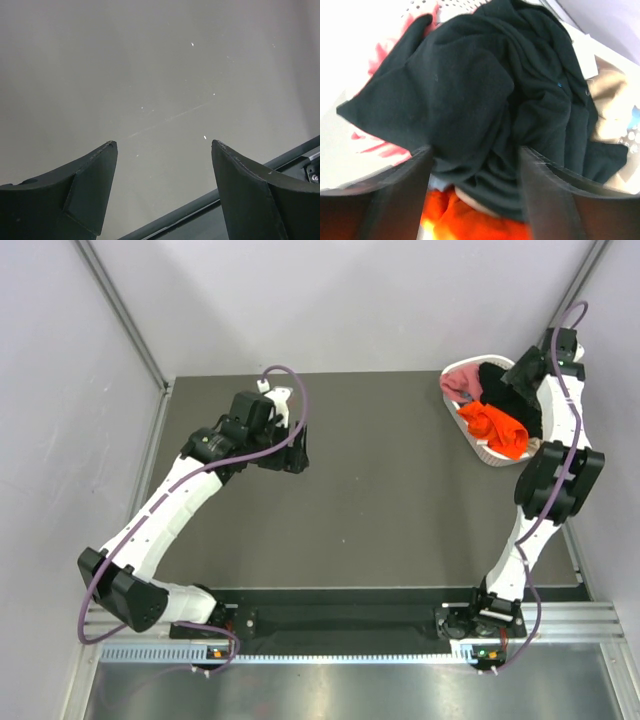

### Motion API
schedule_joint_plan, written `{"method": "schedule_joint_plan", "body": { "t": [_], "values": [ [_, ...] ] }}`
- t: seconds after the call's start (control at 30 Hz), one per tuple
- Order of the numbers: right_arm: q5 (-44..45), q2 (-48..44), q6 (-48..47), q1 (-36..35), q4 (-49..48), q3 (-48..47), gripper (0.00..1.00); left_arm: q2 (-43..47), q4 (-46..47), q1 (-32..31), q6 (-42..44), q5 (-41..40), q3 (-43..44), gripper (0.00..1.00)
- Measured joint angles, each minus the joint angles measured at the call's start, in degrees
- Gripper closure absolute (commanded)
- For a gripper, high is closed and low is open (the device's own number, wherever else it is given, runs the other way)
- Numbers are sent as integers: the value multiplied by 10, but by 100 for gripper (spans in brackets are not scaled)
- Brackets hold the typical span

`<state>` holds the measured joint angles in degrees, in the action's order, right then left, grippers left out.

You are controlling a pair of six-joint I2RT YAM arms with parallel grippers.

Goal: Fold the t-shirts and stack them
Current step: Grab the tshirt from the pile, then move the tshirt to the center of the board

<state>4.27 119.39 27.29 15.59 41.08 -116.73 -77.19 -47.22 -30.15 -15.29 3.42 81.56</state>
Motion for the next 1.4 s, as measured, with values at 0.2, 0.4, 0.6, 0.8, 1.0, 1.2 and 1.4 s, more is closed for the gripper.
{"method": "schedule_joint_plan", "body": {
  "t": [0.2,0.4,0.6,0.8,1.0,1.2,1.4],
  "values": [
    [-17,17,8,14,-22,-21,100,0,-10,0,-12,-9,2,20],
    [-32,29,13,22,-5,-116,100,5,-12,0,-16,-16,12,21],
    [-56,-54,28,13,-23,-139,100,32,-3,1,-24,-21,12,22],
    [-76,-199,44,-77,-29,-138,100,82,17,2,-31,-59,12,23],
    [-114,-330,60,-269,-52,-65,48,103,27,4,-46,-103,12,19],
    [-143,-432,52,-322,-57,184,7,98,25,4,-68,-129,13,13],
    [-160,-380,11,-320,3,350,10,65,18,4,-87,-127,24,14]
  ]
}}
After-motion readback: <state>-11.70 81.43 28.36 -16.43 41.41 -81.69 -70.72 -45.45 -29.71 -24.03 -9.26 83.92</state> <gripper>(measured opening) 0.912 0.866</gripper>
